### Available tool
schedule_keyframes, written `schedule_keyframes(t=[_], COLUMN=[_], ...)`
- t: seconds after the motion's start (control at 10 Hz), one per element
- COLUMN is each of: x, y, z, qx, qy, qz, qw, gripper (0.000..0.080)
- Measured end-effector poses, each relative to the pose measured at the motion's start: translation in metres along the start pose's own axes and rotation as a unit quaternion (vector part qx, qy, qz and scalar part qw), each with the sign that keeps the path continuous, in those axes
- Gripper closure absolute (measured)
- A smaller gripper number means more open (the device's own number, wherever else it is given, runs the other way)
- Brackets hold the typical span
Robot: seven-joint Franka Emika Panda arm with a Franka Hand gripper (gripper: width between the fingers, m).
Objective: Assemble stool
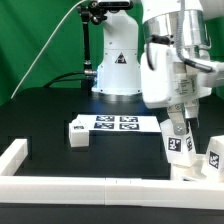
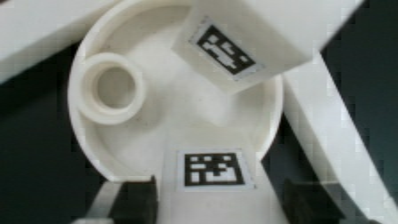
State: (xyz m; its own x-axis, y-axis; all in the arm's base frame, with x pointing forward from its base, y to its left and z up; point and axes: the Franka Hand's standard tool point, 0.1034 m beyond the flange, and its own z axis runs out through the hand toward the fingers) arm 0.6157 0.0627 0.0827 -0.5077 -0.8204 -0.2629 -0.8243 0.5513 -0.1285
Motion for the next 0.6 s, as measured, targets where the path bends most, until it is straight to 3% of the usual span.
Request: schedule_keyframes(t=[0.3, 0.5, 0.6], x=[0.0033, 0.0032, 0.0029], y=[-0.0017, -0.0013, -0.0008], z=[-0.0005, -0.0003, -0.0001], qx=[-0.001, -0.002, -0.002], qy=[-0.009, -0.009, -0.009], qz=[0.126, 0.138, 0.129], qw=[0.992, 0.99, 0.992], gripper=[0.0458, 0.0458, 0.0383])
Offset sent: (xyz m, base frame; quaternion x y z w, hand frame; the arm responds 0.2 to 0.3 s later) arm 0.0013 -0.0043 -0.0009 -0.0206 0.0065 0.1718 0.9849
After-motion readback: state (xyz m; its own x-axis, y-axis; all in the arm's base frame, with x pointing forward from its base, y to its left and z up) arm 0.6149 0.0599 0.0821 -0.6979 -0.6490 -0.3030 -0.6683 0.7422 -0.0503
